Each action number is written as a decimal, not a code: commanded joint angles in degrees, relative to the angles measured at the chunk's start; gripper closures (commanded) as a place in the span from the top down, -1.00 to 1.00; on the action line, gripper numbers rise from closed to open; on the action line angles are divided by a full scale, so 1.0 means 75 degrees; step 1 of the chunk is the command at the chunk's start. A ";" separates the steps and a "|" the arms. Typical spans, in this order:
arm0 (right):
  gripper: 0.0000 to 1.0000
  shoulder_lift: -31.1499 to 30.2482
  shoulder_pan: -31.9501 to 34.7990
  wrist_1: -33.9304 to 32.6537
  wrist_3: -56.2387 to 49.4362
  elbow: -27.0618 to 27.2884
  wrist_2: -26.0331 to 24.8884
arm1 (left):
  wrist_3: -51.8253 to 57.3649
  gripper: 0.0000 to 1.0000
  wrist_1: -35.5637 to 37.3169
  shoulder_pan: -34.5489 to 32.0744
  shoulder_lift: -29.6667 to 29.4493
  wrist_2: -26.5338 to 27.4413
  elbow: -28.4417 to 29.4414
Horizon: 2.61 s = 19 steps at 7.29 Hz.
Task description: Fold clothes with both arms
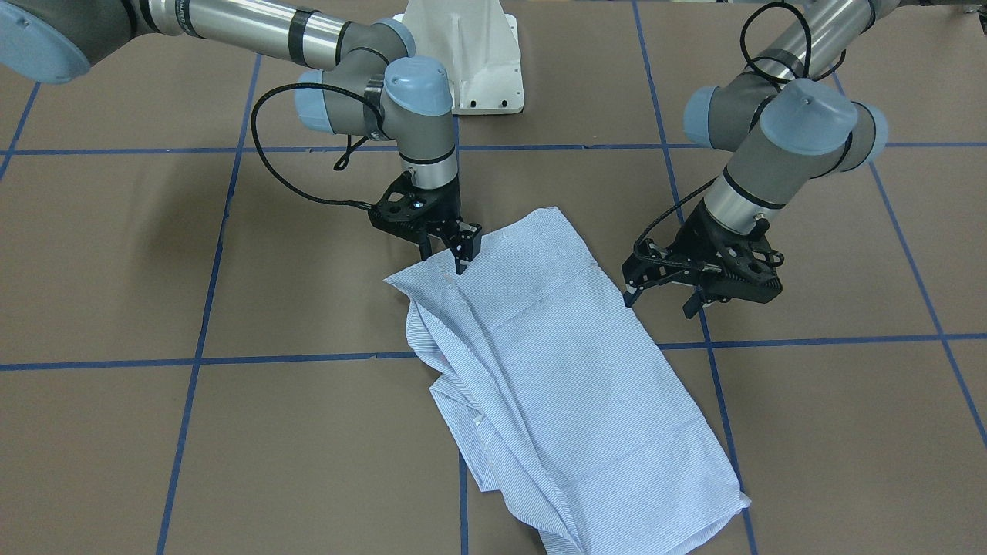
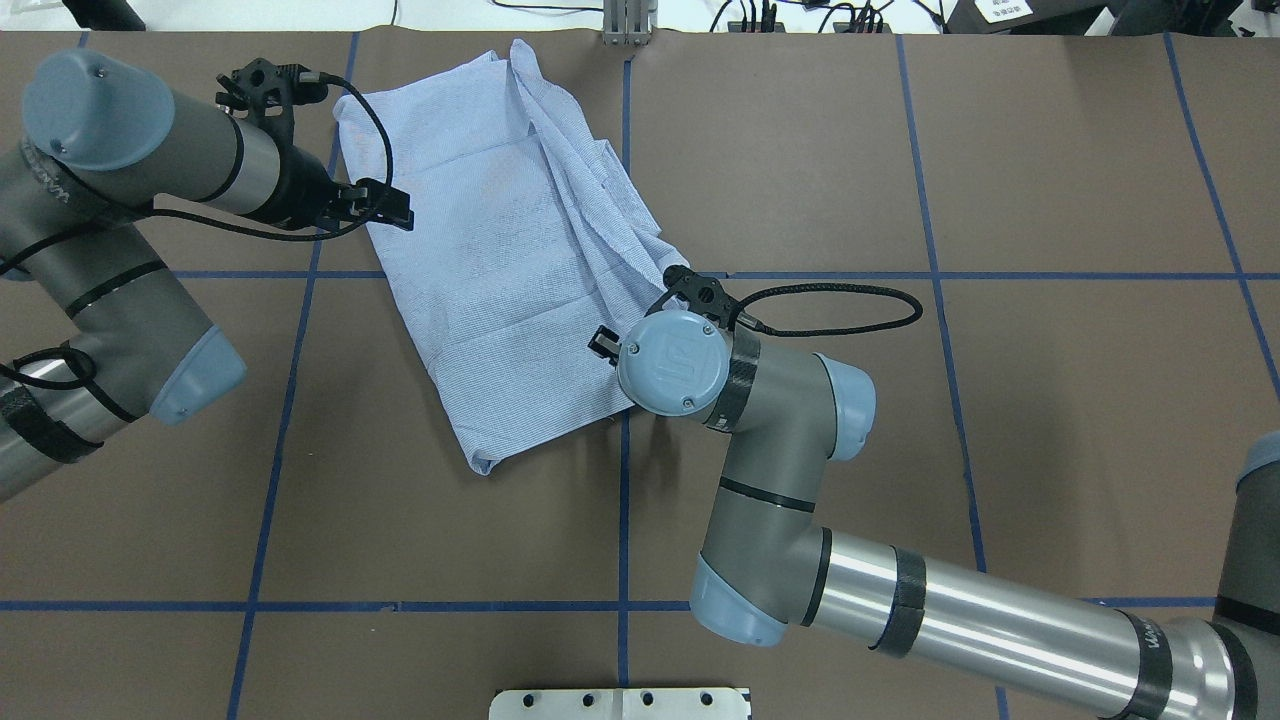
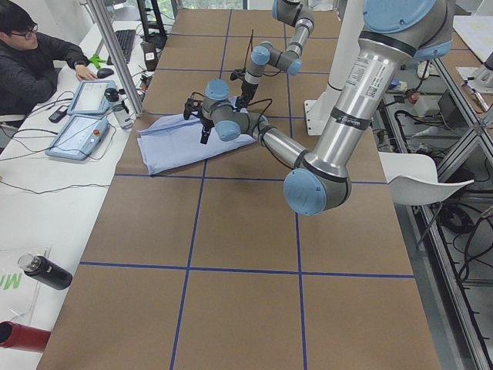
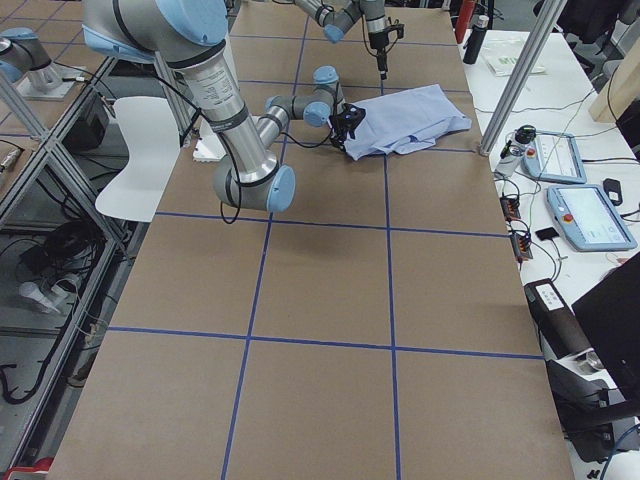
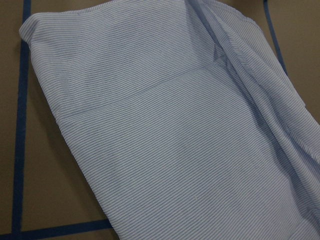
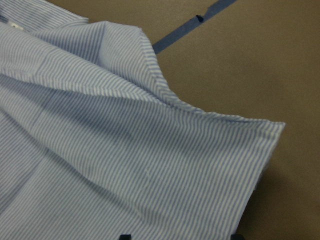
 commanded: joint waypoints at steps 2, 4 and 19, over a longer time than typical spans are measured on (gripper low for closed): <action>0.49 -0.0023 -0.0031 -0.0013 -0.0175 -0.0080 -0.0013 | -0.0002 1.00 -0.0003 0.0016 0.0003 0.0000 0.0017; 0.40 0.0000 -0.0031 -0.0002 -0.0152 -0.0162 -0.0118 | -0.0002 1.00 -0.0003 0.0016 0.0003 0.0000 0.0017; -0.45 -0.0128 -0.0055 -0.0001 -0.0175 0.0459 -0.0201 | -0.4747 0.96 -0.0073 0.3027 0.1421 0.2367 -0.1566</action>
